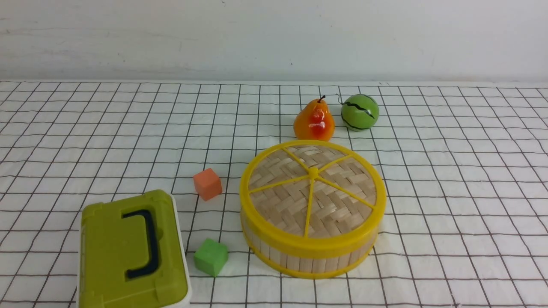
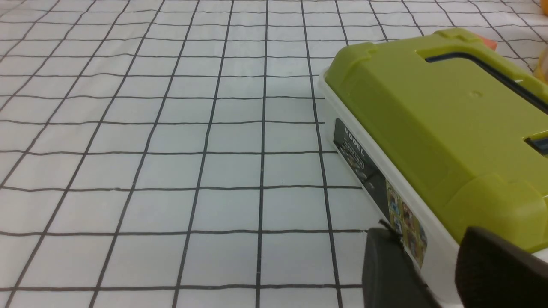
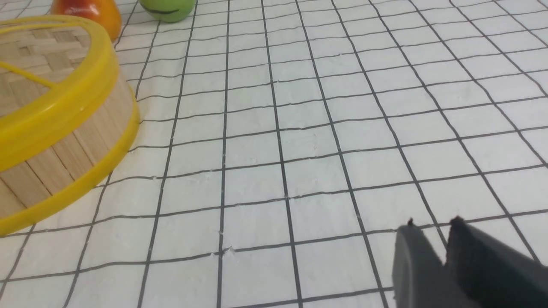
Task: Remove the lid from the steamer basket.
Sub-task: Use the right arm to lift the lid of the steamer
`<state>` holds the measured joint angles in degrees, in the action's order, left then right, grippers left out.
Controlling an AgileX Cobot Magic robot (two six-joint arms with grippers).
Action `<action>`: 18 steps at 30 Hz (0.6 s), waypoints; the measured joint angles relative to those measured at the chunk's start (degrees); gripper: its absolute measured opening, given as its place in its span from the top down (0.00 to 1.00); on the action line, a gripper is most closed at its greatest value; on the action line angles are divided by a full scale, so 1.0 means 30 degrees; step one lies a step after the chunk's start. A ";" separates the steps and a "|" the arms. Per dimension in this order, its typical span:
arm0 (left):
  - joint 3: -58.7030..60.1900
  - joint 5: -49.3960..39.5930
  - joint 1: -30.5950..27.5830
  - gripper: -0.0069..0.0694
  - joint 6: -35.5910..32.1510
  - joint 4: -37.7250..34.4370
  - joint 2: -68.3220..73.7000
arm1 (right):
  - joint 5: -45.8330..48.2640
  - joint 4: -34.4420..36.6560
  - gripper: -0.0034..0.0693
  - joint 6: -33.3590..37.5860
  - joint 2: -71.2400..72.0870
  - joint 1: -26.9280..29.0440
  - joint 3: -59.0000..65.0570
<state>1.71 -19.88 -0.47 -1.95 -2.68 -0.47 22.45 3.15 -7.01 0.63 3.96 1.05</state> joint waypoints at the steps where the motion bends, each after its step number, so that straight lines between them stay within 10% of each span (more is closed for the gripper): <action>1: 0.0000 0.0000 0.0000 0.60 0.0000 0.0000 0.0000 | 0.0000 0.0000 0.79 0.0000 0.0000 0.0000 0.0000; 10: 0.0000 0.0000 0.0000 0.60 0.0000 0.0000 0.0000 | -0.0035 0.0534 0.78 -0.0047 0.0000 0.0000 0.0000; 18: 0.0000 0.0000 0.0000 0.60 0.0000 0.0000 0.0000 | -0.0263 0.9697 0.77 -0.5239 0.0000 0.0000 0.0159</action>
<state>1.71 -19.88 -0.47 -1.95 -2.68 -0.47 21.66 32.24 -22.73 0.63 3.96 1.53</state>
